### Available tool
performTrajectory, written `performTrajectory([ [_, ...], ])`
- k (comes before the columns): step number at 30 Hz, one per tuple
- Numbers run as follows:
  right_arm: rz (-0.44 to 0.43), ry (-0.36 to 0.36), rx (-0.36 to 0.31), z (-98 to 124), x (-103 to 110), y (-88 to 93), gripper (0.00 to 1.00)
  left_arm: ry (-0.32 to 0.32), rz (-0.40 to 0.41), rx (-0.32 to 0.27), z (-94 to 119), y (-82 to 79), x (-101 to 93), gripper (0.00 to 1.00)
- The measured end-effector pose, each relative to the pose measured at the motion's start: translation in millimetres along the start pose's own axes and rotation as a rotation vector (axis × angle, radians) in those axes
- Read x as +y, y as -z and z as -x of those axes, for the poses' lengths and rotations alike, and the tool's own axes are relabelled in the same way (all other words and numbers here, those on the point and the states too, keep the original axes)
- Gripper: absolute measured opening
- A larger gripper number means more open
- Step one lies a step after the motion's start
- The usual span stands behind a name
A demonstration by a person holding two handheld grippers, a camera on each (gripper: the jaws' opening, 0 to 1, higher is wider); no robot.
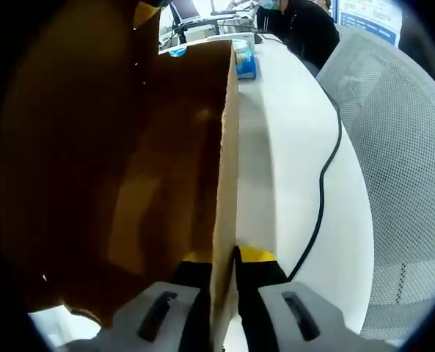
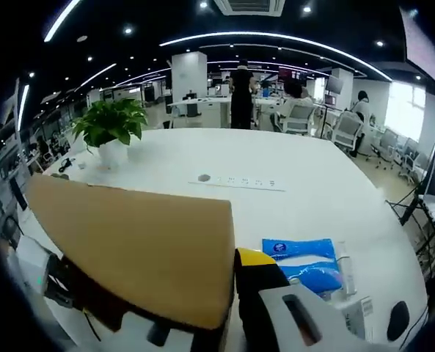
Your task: Operate the shoe box by opening the lid, removing the specified soft item, and placing it in the target area until the item is outside and the box remains undamaged.
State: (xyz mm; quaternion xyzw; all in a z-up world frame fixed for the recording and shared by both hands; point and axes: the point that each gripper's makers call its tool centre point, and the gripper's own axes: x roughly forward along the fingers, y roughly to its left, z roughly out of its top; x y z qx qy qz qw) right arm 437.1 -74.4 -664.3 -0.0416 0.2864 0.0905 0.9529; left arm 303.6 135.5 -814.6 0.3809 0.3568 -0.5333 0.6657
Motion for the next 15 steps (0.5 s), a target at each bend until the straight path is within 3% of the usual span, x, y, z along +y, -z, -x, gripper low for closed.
performTrajectory([
  [9, -0.011, 0.017, -0.019, 2.2, 0.0, 5.8, 0.0, -0.004, -0.034, -0.009, 0.1, -0.5, -0.5, 0.06],
  [12, -0.014, 0.023, -0.024, 1.3, -0.4, 4.7, 0.0, -0.033, -0.11, 0.013, 1.5, 1.3, 3.1, 0.07],
  [15, -0.021, 0.025, -0.024, 0.4, -1.0, 4.1, 0.0, -0.055, -0.061, -0.002, 0.3, 0.3, 5.4, 0.09],
])
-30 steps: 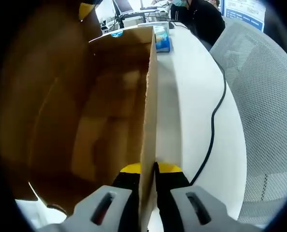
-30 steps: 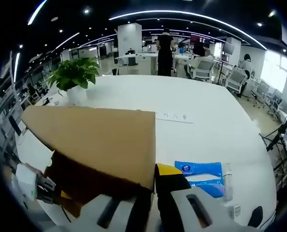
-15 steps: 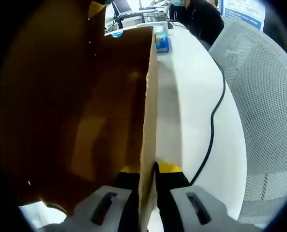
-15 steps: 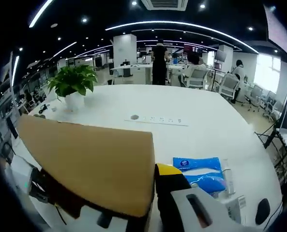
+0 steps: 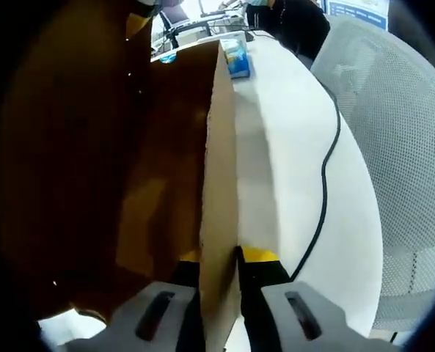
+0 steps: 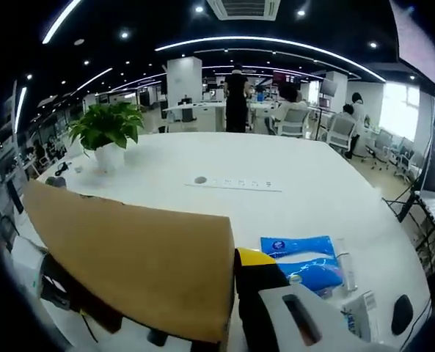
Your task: Operate the shoe box by opening the lid, removing the specified soft item, and placing it in the target area until the item is outside and the box remains undamaged.
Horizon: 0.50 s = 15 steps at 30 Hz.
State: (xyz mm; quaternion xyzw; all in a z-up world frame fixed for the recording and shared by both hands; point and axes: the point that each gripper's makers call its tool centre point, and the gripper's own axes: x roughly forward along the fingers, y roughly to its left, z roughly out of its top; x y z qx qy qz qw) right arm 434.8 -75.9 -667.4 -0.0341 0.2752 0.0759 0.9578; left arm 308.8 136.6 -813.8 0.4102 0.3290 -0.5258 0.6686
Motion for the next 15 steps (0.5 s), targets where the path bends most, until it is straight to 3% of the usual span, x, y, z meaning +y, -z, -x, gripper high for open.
performTrajectory([
  [4, 0.001, 0.005, 0.0, -0.3, 0.3, -0.5, 0.0, -0.024, -0.004, 0.041, 3.1, -0.1, 0.7, 0.15],
  [7, -0.001, 0.007, -0.004, -0.5, 0.0, -0.5, 0.0, -0.063, 0.01, -0.025, 9.4, -11.6, 1.4, 0.21],
  [15, -0.001, -0.005, -0.006, -0.9, -1.0, -0.6, 0.0, -0.158, 0.238, -0.142, 40.5, -31.1, 6.5, 0.24],
])
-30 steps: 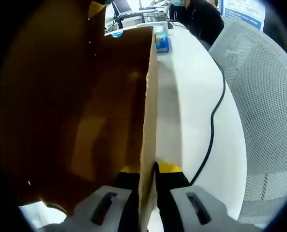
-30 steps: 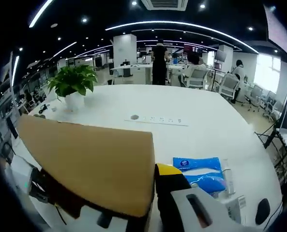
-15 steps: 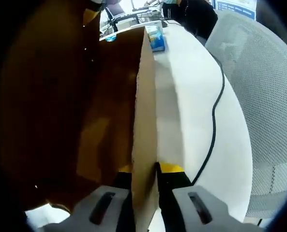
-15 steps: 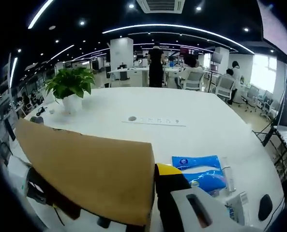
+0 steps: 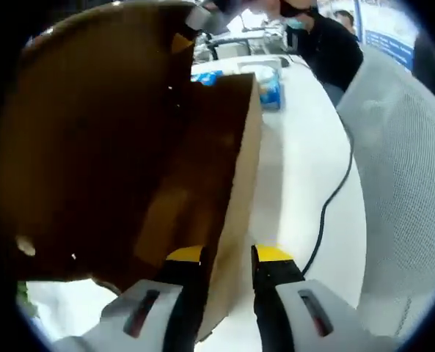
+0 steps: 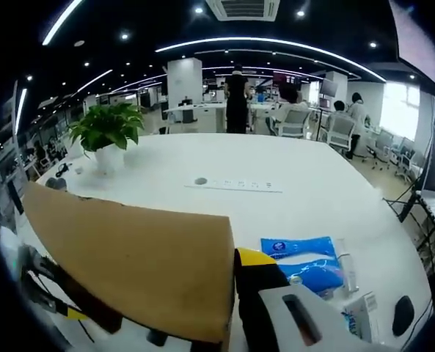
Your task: Operate the shoe box by opening the lid, removing the specified soft item, and placing it in the target area until the item is outside and the box remains undamaged.
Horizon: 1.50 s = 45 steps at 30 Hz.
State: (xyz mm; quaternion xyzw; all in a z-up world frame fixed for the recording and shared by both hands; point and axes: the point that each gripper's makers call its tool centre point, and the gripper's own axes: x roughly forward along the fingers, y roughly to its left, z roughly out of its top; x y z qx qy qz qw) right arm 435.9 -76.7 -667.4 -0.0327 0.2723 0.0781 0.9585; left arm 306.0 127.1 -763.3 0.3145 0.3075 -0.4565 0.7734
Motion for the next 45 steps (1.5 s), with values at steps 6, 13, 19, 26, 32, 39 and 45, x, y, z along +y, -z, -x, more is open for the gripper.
performTrajectory([
  [6, -0.024, 0.015, -0.014, 1.8, 0.5, 2.2, 0.0, -0.061, 0.083, -0.058, 18.5, -9.0, -3.1, 0.27],
  [13, -0.016, 0.004, -0.024, 1.8, 0.2, 2.3, 0.0, -0.109, 0.237, -0.151, 33.9, -21.6, -16.1, 0.41],
  [19, -0.036, 0.003, -0.026, 1.2, 0.0, 2.6, 0.0, -0.125, 0.481, -0.241, 53.4, -30.6, -16.8, 0.5],
  [26, -0.045, -0.001, -0.03, 0.8, -0.7, 2.0, 0.0, -0.253, 0.571, -0.249, 79.8, -17.6, 8.3, 0.59],
  [32, -0.059, -0.005, -0.028, 0.6, -0.3, 1.0, 0.0, -0.377, 0.637, -0.274, 100.1, -13.4, 43.0, 0.66],
  [39, -0.051, -0.011, -0.033, 0.8, 0.3, 0.7, 0.0, -0.46, 0.631, -0.282, 110.8, -24.2, 74.2, 0.61],
  [45, -0.023, -0.013, -0.034, 2.8, 1.4, 1.8, 0.0, -0.482, 0.628, -0.284, 110.0, -32.3, 85.0, 0.61],
])
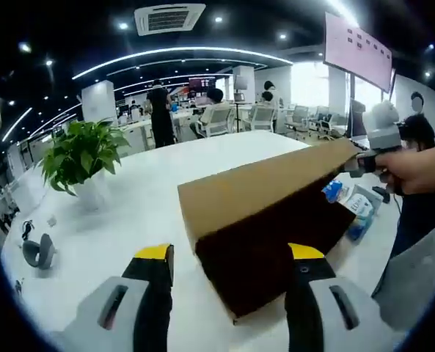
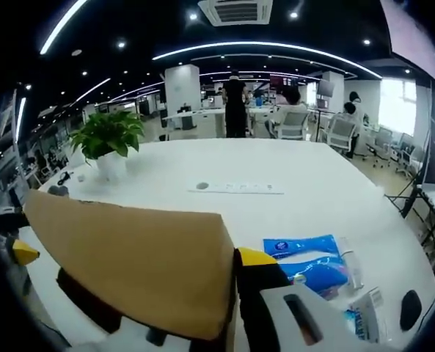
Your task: Operate the shoe box by opening the lid, removing the specified soft item, and placing it in the target area until the item is outside and the box remains undamaged.
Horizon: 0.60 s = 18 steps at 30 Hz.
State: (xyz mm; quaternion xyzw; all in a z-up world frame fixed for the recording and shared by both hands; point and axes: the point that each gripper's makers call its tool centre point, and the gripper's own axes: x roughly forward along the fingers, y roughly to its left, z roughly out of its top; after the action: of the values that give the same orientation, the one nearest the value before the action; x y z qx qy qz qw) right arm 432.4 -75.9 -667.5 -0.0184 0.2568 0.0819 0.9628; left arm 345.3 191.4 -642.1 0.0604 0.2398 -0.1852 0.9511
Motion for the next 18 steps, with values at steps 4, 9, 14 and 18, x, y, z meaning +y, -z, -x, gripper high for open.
performTrajectory([
  [4, 0.01, -0.01, -0.006, 2.2, 1.0, 1.5, 0.0, -0.011, -0.011, 0.001, -5.4, -4.6, -0.2, 0.6],
  [9, 0.019, -0.033, -0.014, 3.1, 3.8, 2.1, 0.02, 0.005, -0.008, -0.001, -8.3, -8.1, -5.9, 0.59],
  [14, 0.037, -0.061, -0.007, 7.7, 8.8, 5.7, 0.16, 0.005, 0.028, -0.004, -7.9, -9.8, -6.3, 0.58],
  [18, 0.06, -0.079, -0.017, 15.8, 10.8, 7.7, 0.18, -0.001, 0.027, -0.005, -6.7, -9.5, -6.8, 0.57],
])
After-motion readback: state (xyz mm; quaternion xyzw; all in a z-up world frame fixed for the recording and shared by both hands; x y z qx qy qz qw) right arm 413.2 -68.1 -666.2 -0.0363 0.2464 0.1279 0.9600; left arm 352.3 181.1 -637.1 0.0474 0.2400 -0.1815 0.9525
